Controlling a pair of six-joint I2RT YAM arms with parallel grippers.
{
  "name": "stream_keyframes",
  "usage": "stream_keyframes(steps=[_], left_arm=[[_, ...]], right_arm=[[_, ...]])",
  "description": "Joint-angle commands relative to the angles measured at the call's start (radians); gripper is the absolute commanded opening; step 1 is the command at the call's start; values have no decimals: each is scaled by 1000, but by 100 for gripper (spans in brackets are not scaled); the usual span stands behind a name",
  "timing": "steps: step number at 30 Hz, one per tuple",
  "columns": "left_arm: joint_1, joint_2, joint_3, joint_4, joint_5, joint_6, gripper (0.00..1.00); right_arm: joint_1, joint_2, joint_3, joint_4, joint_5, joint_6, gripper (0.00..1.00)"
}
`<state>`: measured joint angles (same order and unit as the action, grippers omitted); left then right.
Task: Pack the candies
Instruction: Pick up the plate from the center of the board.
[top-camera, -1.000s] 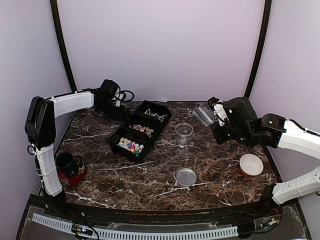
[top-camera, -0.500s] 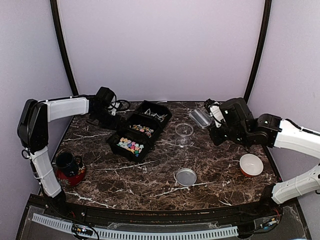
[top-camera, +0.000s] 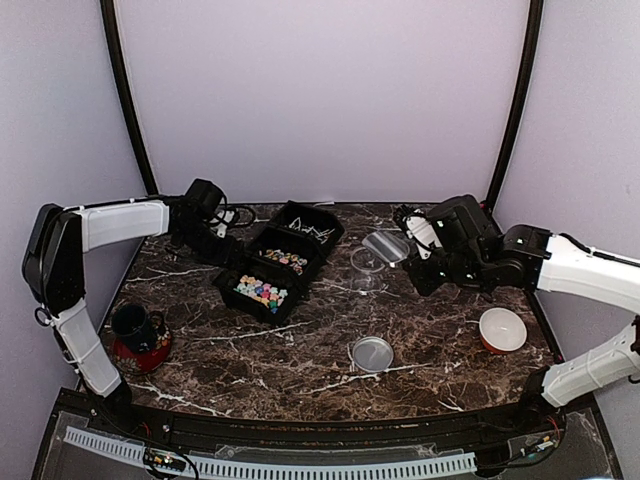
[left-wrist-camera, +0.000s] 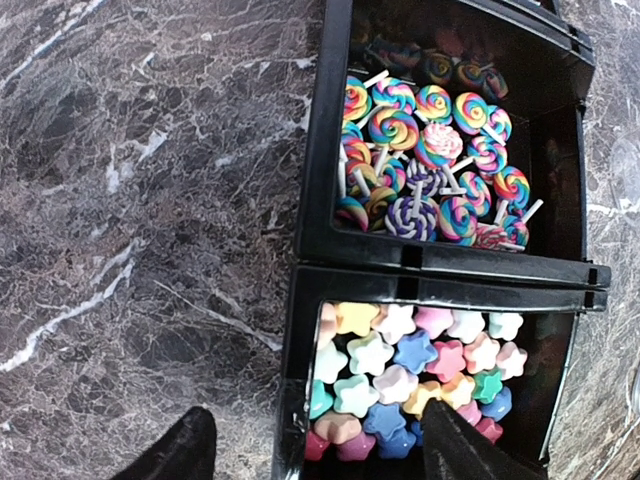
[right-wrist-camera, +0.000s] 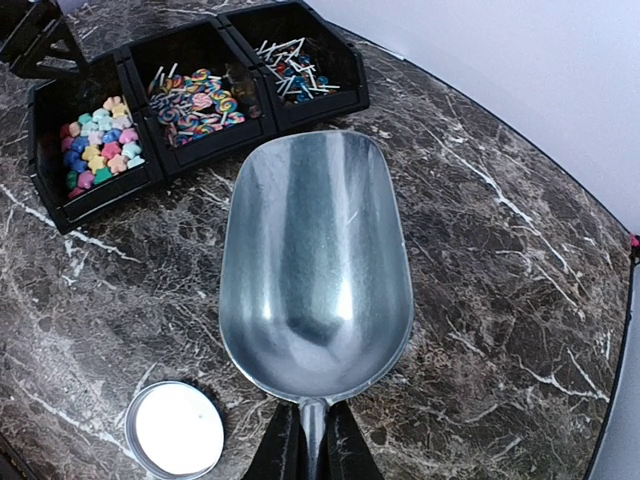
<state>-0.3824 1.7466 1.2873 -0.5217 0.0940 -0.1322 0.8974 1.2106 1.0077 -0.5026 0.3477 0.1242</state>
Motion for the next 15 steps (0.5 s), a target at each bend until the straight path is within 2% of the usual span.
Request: stream_keyframes(steps=[1, 15], left_arm=[[1, 29, 11, -2, 10, 9, 68], [1, 141, 103, -25, 42, 8, 46]], right_arm=[[-2, 16, 63, 1, -95, -28, 0], [38, 67, 109, -38, -136, -68, 0]])
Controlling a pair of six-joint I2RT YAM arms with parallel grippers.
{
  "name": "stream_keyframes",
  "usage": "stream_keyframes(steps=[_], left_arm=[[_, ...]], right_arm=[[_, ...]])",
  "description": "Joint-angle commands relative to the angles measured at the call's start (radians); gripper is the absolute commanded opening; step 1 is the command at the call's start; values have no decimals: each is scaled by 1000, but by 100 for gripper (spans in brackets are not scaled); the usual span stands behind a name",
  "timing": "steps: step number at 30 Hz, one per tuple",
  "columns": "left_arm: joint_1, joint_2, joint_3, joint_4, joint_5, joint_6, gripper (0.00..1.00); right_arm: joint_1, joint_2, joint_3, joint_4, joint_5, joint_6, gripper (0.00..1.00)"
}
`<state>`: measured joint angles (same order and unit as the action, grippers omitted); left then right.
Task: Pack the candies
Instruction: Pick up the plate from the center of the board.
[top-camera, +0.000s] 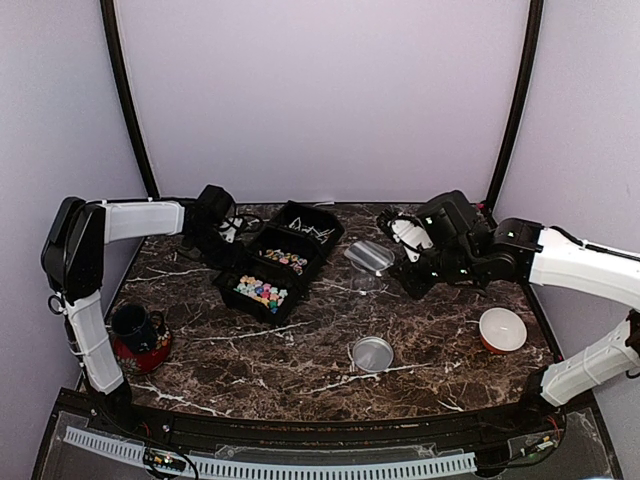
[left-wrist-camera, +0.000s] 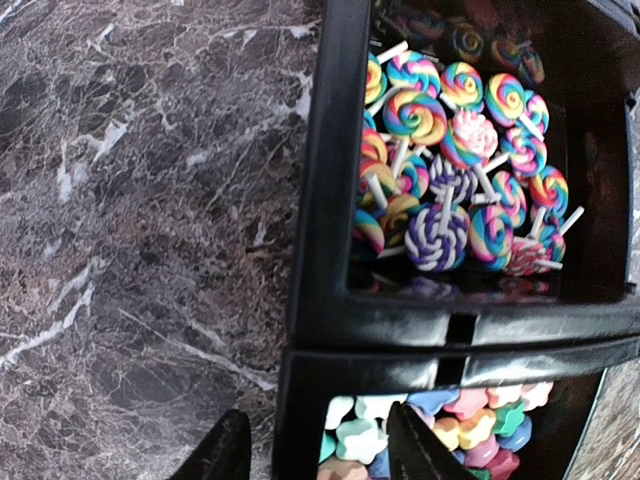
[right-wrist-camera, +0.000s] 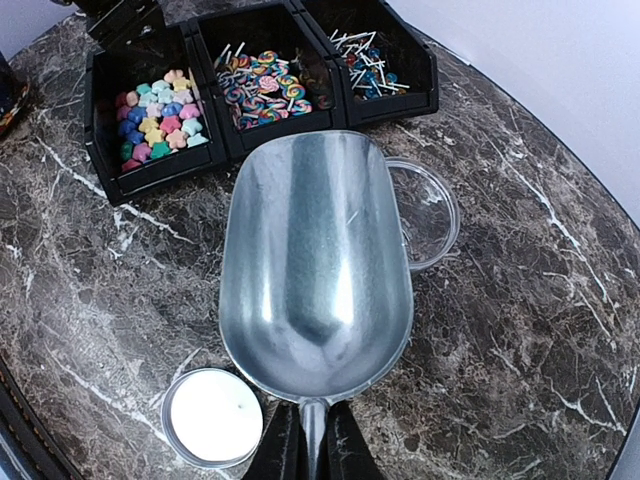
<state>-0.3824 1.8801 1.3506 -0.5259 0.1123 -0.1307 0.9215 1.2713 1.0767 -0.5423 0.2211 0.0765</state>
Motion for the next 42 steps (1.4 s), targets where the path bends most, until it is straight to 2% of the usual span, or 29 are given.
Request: stream_keyframes(steps=[1, 7, 14, 23, 29, 37, 42], left_arm=[[1, 13, 43, -21, 30, 6, 45], [1, 33, 44, -15, 60, 4, 37], [1, 57, 43, -18, 57, 4, 32], [-1, 47, 34, -22, 60, -5, 12], [-13, -10, -1, -19, 94, -30, 0], [-43, -129, -149, 27, 177, -83, 0], [-44, -238, -305, 173, 313, -143, 0]], right_arm=[[15, 8, 42, -2, -9, -21, 0], [18, 10, 48, -10, -8, -29, 0], [20, 16, 46, 0, -22, -35, 0], [21, 30, 49, -7, -36, -42, 0], [27, 62, 114, -62, -56, -65, 0], [65, 178, 257, -196, -85, -106, 0], [100, 248, 357, -241, -64, -113, 0]])
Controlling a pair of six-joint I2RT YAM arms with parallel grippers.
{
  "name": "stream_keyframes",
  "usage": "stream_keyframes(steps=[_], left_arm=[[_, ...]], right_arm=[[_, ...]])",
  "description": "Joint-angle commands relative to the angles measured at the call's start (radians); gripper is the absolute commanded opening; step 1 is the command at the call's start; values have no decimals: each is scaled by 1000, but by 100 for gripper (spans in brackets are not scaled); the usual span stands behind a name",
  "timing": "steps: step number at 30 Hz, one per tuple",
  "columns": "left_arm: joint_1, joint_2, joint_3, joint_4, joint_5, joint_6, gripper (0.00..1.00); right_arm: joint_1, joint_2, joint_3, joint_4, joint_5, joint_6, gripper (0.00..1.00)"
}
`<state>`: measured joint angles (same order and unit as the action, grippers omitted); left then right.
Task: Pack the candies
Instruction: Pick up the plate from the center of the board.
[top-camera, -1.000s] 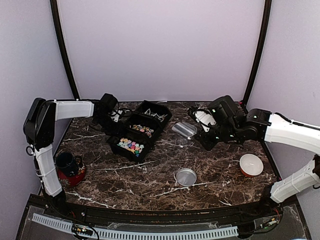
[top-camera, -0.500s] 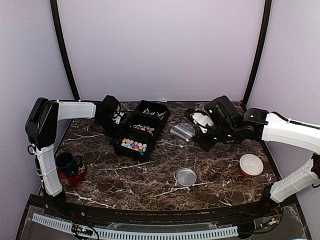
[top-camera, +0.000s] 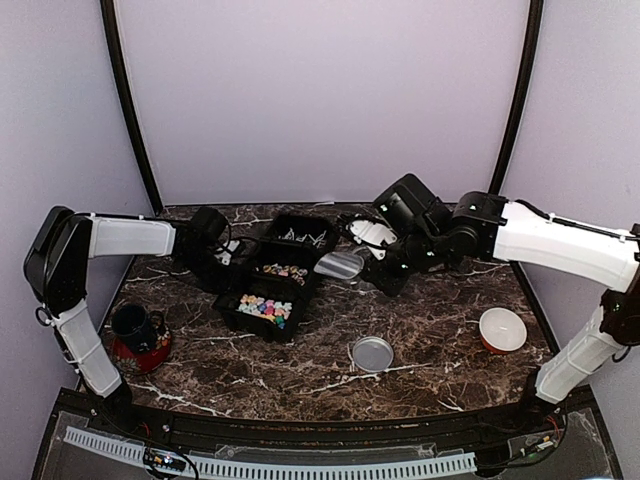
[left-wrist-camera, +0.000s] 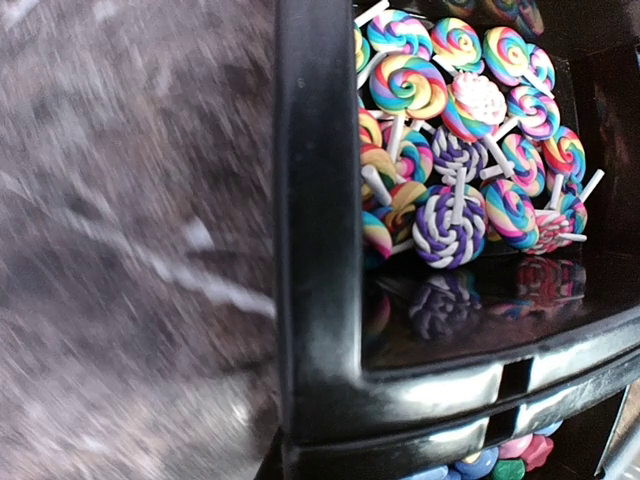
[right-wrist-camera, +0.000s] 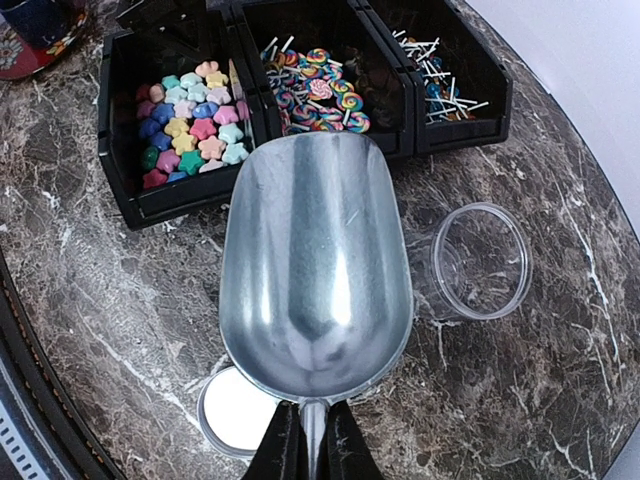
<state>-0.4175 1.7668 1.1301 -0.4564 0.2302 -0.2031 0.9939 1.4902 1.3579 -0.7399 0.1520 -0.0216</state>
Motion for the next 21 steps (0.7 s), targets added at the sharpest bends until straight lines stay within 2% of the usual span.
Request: stream_keyframes(steps=[1, 5, 8, 14, 21], left_arm=[[-8, -149, -112, 134, 213, -85, 0], [-7, -230, -211, 243, 278, -153, 0], [-2, -252, -265, 325, 376, -179, 0], [22, -232, -405, 645, 617, -322, 0], [23, -204, -398, 617, 589, -309, 0]], right_arm=[[29, 34, 88, -40, 6, -8, 0], [32, 25, 118, -7, -11, 24, 0], [32, 14, 137, 12, -43, 44, 0], [34, 21, 181, 20, -124, 62, 0], [38, 43, 208, -18, -143, 56, 0]])
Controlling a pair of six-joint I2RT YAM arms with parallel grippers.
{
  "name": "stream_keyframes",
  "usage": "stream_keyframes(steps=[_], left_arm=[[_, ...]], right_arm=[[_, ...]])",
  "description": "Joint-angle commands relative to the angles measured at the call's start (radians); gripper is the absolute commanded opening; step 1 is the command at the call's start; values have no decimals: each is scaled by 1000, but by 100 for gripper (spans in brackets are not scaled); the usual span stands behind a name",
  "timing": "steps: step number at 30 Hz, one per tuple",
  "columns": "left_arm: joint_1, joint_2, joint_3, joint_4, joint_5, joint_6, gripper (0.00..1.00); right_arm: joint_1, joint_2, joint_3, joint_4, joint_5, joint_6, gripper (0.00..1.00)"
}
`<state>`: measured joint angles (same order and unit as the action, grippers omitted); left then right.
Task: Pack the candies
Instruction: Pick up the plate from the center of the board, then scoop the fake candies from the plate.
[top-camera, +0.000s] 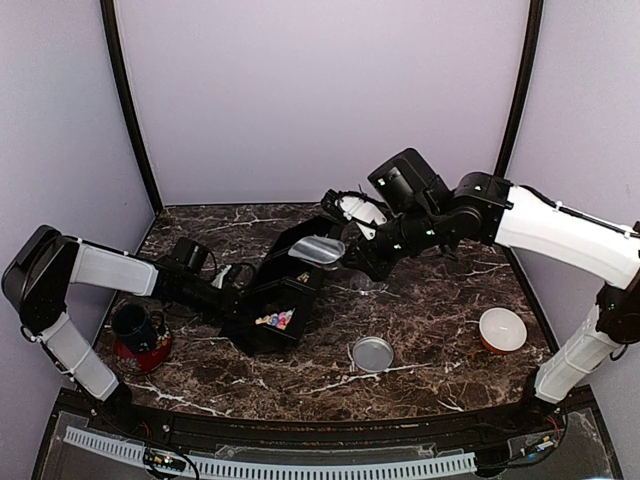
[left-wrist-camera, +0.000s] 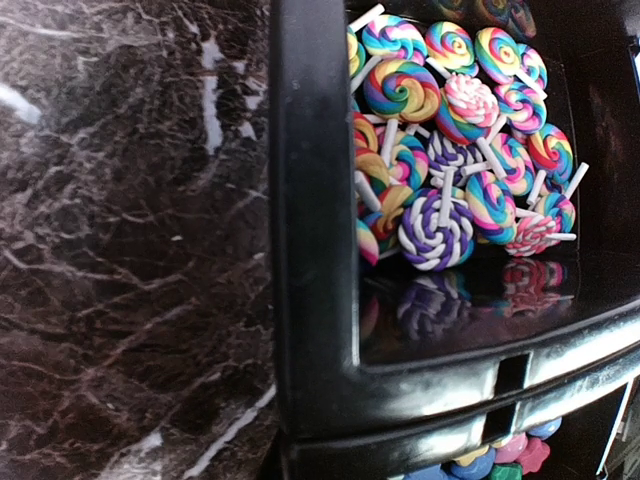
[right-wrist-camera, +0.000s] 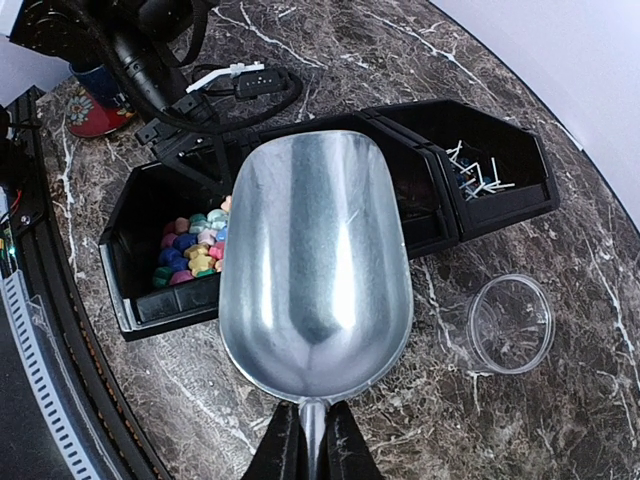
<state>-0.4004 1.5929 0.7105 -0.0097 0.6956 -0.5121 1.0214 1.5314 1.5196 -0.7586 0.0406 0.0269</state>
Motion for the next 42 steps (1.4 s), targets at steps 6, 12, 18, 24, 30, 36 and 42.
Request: stream_keyframes(steps=[6, 12, 18, 24, 30, 36, 42], left_arm=[[5, -27, 156, -150, -125, 124, 0], [2, -72, 220, -261, -284, 172, 0], [-2, -71, 262, -314, -332, 206, 0], [-14, -57, 316, -385, -405, 257, 0], [-34, -73, 321, -395, -478, 294, 0], [-52, -104, 328, -393, -525, 315, 0], [-128, -83, 411, -477, -639, 345, 0]], right_arm=[[28, 53, 116, -91, -26, -31, 0], [61, 134, 153, -158, -8, -66, 0], [115, 216, 214, -219, 22, -98, 0], [130, 298, 294, -287, 71, -105, 0], [147, 369, 344, -319, 86, -123, 0], [160, 445, 399, -342, 109, -128, 0], [181, 515, 464, -361, 129, -137, 0]])
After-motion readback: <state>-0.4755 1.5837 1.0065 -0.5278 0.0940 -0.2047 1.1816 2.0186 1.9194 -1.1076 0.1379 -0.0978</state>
